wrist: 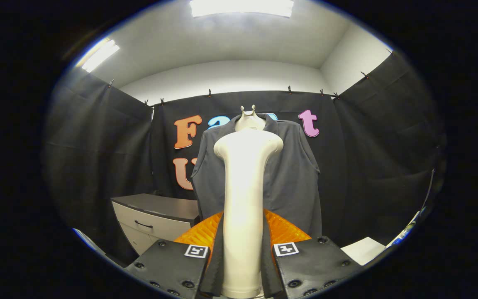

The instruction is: Iron the clothes twice with a garment steamer, once on the left side and once on the right side.

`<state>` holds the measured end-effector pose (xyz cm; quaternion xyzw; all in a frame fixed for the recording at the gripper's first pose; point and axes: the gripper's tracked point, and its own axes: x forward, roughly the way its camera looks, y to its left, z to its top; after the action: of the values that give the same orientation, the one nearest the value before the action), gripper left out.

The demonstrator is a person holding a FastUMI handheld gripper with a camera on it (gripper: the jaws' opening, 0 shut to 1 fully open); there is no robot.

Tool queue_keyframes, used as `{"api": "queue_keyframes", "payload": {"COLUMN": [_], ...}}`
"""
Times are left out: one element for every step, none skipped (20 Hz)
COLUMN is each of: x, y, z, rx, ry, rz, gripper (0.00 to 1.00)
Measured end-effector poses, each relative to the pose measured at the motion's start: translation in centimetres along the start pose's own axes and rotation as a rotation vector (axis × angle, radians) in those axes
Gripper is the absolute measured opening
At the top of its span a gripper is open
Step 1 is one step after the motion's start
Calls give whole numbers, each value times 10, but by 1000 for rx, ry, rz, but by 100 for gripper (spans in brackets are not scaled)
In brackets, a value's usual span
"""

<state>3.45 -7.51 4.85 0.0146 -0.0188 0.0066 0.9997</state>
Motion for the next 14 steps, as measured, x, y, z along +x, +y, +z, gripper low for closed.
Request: {"api": "queue_keyframes", "payload": {"x": [-1,-2,-5,-8,-9,-10,-11,-12,-11,-13,-13,-15,-15,-16], "y": [0,1,2,4,5,4,4,4,5,8,10,10,11,12], "z": [3,4,8,12,14,16,18,18,20,22,24,24,24,25], "rx": [-3,-4,-1,2,4,3,1,1,2,4,4,0,-4,-4], "ry": [-2,-5,-13,-20,-25,-31,-36,-41,-42,-46,-51,-50,-52,-52], "rz": [0,1,6,11,12,11,11,11,11,16,22,23,24,27], "gripper": [43,43,43,43,43,43,43,43,43,43,43,43,43,43]}}
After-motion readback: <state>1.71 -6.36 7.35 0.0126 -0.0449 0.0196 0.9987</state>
